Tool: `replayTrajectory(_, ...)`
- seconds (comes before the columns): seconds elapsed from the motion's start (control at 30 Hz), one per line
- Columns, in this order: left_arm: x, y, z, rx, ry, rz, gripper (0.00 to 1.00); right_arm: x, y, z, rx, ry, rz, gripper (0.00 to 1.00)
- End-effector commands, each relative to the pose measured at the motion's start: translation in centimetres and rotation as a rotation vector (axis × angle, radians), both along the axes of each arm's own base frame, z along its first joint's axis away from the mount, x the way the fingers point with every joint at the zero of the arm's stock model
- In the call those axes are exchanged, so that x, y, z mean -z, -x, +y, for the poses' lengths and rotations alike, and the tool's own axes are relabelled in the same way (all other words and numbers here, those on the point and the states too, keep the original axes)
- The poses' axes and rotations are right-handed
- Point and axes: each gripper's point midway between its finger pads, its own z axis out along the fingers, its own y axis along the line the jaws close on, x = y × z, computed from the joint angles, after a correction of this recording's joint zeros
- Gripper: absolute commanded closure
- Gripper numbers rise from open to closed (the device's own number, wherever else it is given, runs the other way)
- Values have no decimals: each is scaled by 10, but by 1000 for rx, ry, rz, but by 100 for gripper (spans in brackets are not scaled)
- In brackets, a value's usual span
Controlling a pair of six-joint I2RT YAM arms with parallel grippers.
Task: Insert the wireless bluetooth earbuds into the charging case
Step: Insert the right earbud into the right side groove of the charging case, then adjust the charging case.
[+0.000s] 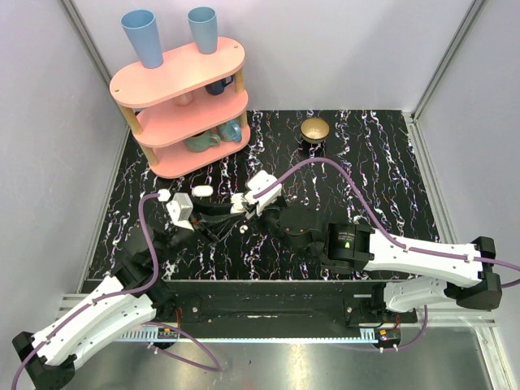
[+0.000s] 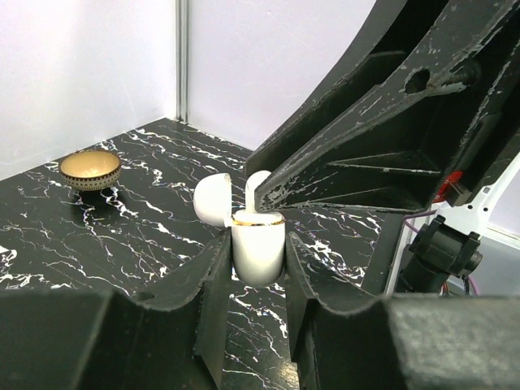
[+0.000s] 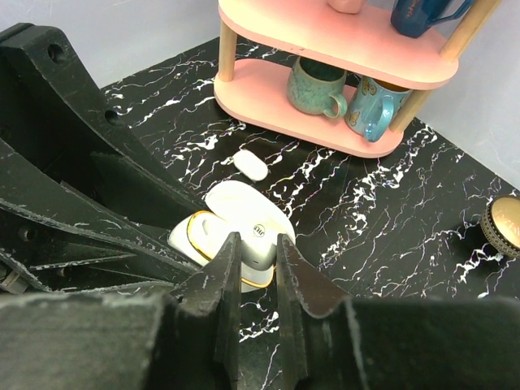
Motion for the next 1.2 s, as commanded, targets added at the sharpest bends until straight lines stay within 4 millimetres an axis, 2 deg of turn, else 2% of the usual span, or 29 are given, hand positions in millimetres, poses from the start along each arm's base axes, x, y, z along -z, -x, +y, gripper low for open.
replayTrajectory(0.0,-43,-5,15,-74,117,-89,100,-2,16,13,-79,-29,44,94)
replayTrajectory(0.07,-42,-5,15,-76,115,-86,100,-6,16,12,-78,-43,41,91)
replayTrajectory(0.13,-43,-5,15,-77,119,-87,100,-10,15,11,-72,-58,37,84)
replayTrajectory(0.2,-41,-5,15,-77,116,-86,100,-15,15,10,-69,-79,34,81)
replayTrajectory(0.23,-41,-5,15,-77,117,-86,100,-17,14,9,-63,-85,33,76)
replayTrajectory(0.5,-44,-2,15,-65,127,-103,100,-30,9,5,-18,-131,30,73)
replayTrajectory(0.87,-44,1,15,-56,135,-124,100,-46,7,1,6,-179,24,55)
replayTrajectory(1.07,-43,1,15,-54,133,-122,100,-58,6,-4,17,-219,22,39)
replayTrajectory(1.17,-41,0,14,-53,130,-122,100,-72,7,-11,13,-265,15,39)
